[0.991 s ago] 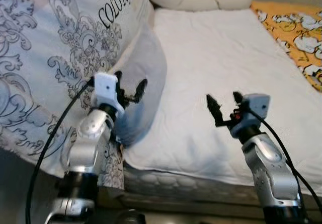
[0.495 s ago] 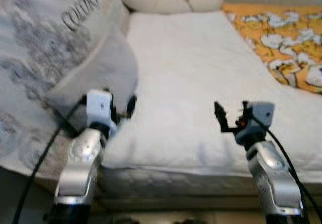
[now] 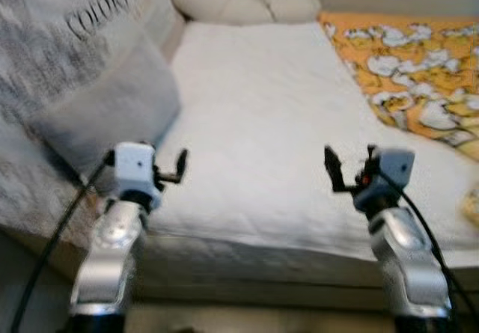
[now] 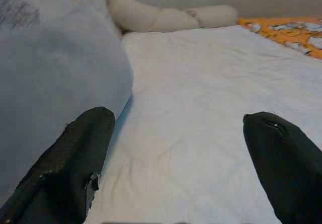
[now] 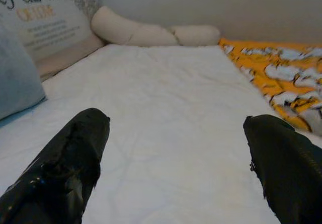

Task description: Clean up the room

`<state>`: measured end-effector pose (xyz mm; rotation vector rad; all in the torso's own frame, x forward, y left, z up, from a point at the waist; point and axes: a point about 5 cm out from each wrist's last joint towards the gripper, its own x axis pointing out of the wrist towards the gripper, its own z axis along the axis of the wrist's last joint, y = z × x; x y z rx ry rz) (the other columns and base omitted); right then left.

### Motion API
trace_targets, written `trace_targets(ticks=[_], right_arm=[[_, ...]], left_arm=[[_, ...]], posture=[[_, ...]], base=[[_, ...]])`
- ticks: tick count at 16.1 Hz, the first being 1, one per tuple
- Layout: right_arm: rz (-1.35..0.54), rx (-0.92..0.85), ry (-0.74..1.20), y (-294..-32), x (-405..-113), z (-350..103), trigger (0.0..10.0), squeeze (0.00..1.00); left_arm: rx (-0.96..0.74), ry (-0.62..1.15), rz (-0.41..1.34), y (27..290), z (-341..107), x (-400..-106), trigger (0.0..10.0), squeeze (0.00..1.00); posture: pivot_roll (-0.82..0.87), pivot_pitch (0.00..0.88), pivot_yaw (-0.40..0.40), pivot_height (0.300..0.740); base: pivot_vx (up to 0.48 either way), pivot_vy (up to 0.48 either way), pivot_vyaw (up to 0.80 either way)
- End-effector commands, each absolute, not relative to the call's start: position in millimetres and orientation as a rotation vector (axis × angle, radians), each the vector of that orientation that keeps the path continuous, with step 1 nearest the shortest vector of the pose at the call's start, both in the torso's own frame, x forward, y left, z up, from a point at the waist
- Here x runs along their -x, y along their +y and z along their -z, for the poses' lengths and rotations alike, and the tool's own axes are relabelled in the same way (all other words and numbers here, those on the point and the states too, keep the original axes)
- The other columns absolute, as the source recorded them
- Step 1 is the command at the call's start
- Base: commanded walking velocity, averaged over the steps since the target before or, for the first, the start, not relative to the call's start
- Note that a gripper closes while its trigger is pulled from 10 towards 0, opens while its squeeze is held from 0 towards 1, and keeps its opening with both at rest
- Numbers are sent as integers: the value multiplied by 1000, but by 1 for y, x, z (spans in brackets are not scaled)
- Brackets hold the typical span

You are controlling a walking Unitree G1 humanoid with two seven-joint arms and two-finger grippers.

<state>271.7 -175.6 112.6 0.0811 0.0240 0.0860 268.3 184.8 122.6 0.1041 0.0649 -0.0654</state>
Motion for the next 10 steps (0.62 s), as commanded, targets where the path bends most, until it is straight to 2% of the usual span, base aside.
trace_targets(ticks=[1,3,5,10], right_arm=[[-79,-98,41,-175,-274,-109,10000,1000],[-85,-101,60,-171,-275,-103,10000,1000],[-97,-111,89,-166,-275,-98,10000,1000],[-93,-116,104,-168,-276,-93,10000,1000]], left_arm=[[-119,71,63,187,-123,-268,10000,1000],[-146,69,52,188,-124,-274,10000,1000],[-133,67,54,186,-125,-276,10000,1000],[-153,104,52,185,-119,-276,10000,1000]], posture=[[-2,0,-10,740],[-23,0,4,740],[-22,0,6,740],[-2,0,3,740]], base=[[0,-480,781],[0,-480,775],[0,-480,400],[0,-480,0]])
